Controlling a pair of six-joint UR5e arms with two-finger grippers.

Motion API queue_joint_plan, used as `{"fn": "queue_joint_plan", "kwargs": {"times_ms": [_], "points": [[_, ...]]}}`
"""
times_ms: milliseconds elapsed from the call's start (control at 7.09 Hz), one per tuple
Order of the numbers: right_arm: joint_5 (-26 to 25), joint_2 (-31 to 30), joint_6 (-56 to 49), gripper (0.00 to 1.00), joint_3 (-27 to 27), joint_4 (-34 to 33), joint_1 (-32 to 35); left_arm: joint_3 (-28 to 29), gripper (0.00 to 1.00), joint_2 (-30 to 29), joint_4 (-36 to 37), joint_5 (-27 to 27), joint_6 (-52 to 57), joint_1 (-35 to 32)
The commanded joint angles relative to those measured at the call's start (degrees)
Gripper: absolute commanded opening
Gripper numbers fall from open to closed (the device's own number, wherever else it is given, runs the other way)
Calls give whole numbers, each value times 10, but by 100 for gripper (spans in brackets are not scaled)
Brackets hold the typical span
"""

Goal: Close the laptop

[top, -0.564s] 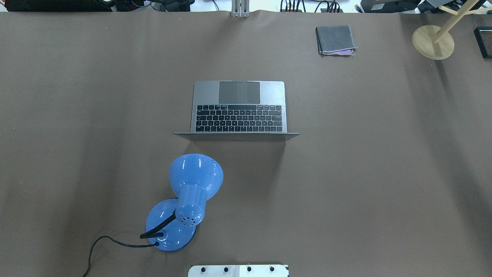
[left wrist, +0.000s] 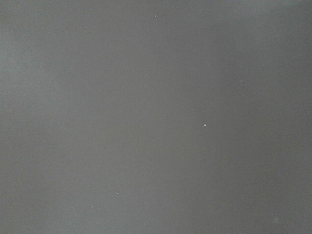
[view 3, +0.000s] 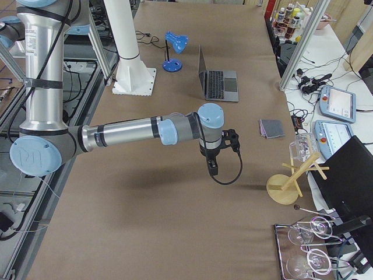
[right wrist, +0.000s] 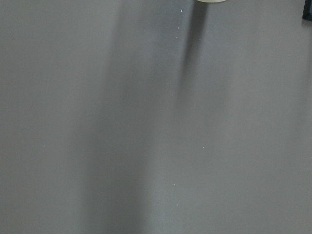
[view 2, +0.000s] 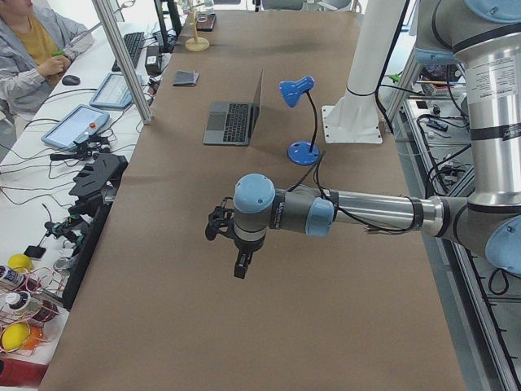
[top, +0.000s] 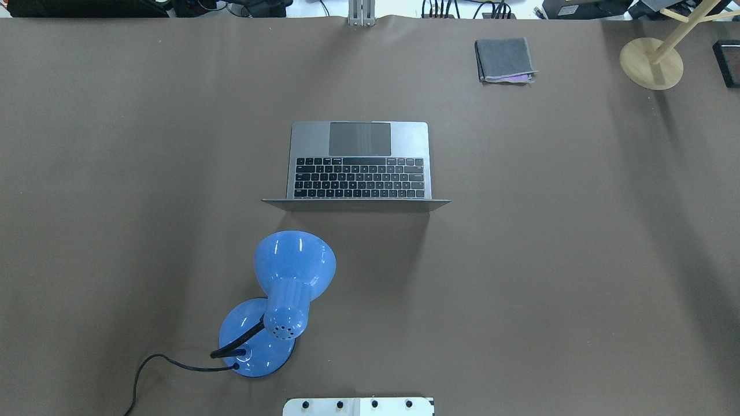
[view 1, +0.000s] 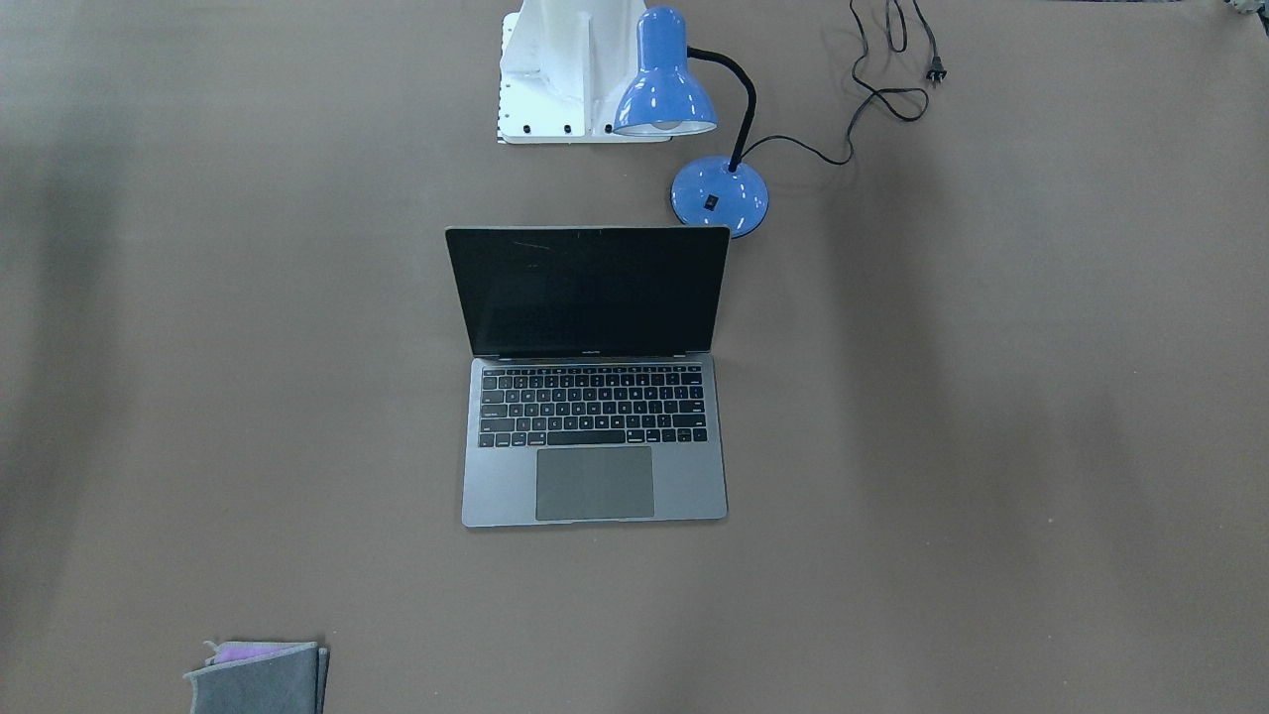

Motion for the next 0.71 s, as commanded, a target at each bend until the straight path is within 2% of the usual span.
{"fn": "queue_joint_plan", "kwargs": {"times_ms": [0,423,564], "points": [[5,0,25,100,3,1,-9,9,98,16,-49,-8,-7,1],[4,0,29,100,7,2,-18,2,98,18,-51,-21,-7,1],[5,0,30,100,11,2,-24,4,98,17,-51,-45,-8,1]]}}
